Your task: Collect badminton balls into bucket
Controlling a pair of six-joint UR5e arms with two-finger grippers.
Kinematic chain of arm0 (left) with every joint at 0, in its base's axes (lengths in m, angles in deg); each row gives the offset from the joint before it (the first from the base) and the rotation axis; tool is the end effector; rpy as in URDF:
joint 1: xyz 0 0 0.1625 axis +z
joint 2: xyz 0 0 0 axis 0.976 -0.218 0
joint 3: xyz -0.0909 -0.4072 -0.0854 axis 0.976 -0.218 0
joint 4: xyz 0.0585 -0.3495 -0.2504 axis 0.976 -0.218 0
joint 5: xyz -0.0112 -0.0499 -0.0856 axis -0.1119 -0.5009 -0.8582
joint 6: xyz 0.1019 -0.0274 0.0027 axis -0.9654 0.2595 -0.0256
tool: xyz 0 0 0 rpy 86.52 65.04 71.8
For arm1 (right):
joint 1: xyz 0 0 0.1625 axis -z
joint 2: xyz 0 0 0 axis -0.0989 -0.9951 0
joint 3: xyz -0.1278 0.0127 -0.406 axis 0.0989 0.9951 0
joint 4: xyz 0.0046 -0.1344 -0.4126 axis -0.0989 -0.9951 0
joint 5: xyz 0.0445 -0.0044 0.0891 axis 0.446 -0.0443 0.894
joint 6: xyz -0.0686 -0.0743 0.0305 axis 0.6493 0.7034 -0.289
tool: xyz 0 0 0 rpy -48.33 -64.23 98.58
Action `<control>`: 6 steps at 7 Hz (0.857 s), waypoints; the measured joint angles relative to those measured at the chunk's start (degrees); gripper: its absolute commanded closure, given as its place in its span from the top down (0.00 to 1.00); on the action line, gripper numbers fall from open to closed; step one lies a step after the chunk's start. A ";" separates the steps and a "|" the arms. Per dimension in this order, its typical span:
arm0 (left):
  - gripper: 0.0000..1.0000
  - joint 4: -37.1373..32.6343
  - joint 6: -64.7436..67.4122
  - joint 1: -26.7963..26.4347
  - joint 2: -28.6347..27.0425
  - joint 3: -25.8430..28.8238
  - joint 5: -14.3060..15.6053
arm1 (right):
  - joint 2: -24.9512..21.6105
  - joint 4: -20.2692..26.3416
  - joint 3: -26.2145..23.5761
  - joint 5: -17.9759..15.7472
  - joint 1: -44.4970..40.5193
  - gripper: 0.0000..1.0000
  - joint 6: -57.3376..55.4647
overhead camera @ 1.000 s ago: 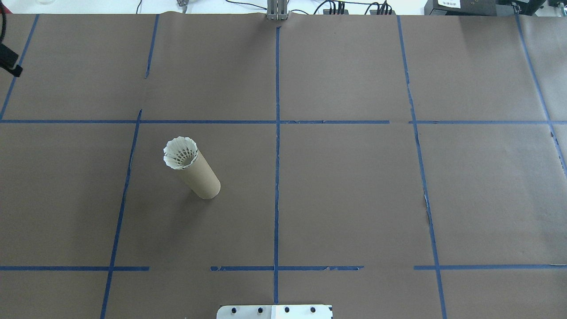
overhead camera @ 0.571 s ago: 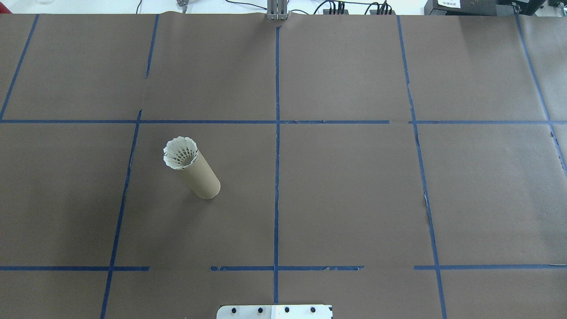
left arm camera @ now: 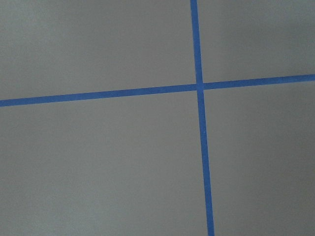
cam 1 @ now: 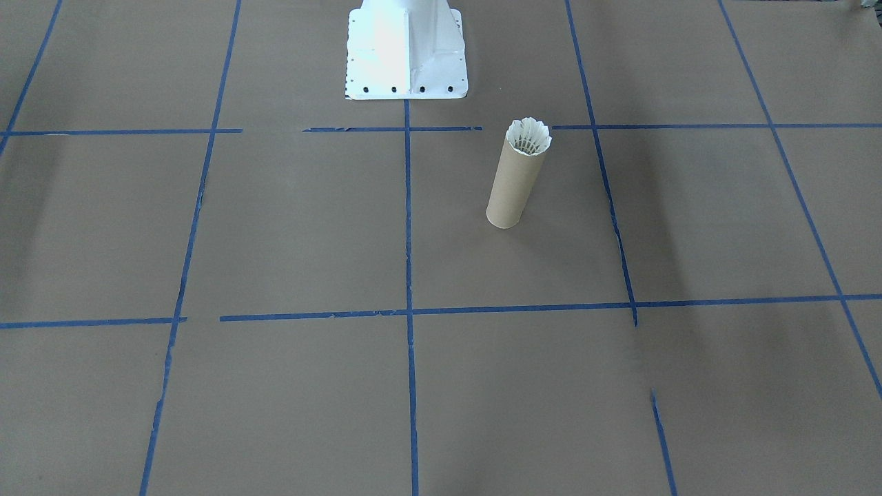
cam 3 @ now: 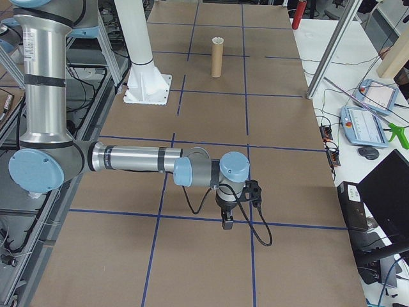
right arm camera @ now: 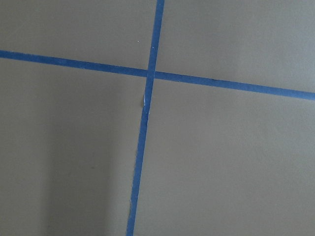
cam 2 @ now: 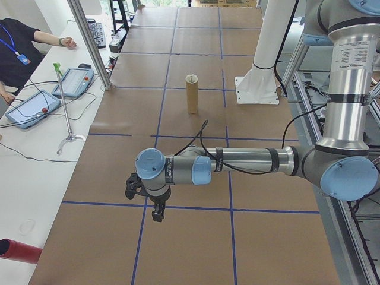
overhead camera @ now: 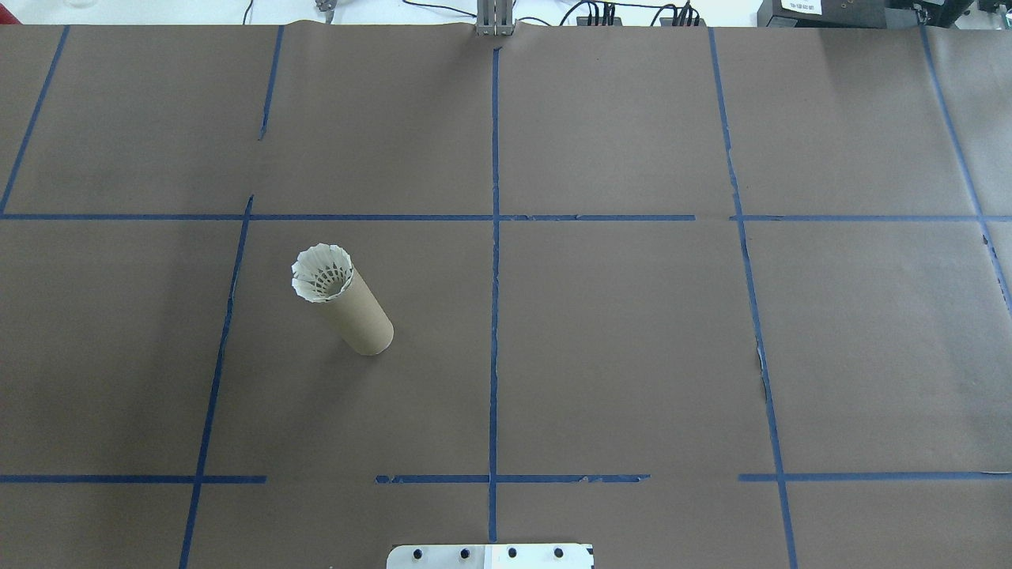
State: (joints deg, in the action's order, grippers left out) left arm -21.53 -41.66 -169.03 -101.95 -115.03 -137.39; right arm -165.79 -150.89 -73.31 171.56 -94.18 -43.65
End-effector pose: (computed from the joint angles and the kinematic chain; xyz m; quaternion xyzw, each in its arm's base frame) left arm -0.0738 -0.5128 0.6672 0.0250 0.3781 0.0449 0.9243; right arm 0.0507 -0.4893 0.6669 0.0125 -0.3532 -0.0576 0.9337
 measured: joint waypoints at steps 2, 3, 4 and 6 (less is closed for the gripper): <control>1.00 -0.47 -0.04 -0.04 -0.02 -0.43 0.27 | 0.00 0.00 0.00 0.00 0.00 1.00 -0.02; 1.00 -0.51 -0.05 -0.05 0.01 -0.84 0.35 | 0.00 0.00 0.00 0.00 0.00 1.00 -0.02; 1.00 -0.52 -0.04 -0.05 0.05 -1.37 0.39 | 0.00 0.00 0.00 0.00 0.00 1.00 -0.01; 1.00 -0.52 -0.03 -0.05 0.10 -1.82 0.40 | 0.00 0.00 0.00 0.00 0.00 1.00 0.00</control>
State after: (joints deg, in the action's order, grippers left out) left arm -22.05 -41.70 -169.08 -101.86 -116.85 -136.99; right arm -165.79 -150.89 -73.31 171.56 -94.18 -43.65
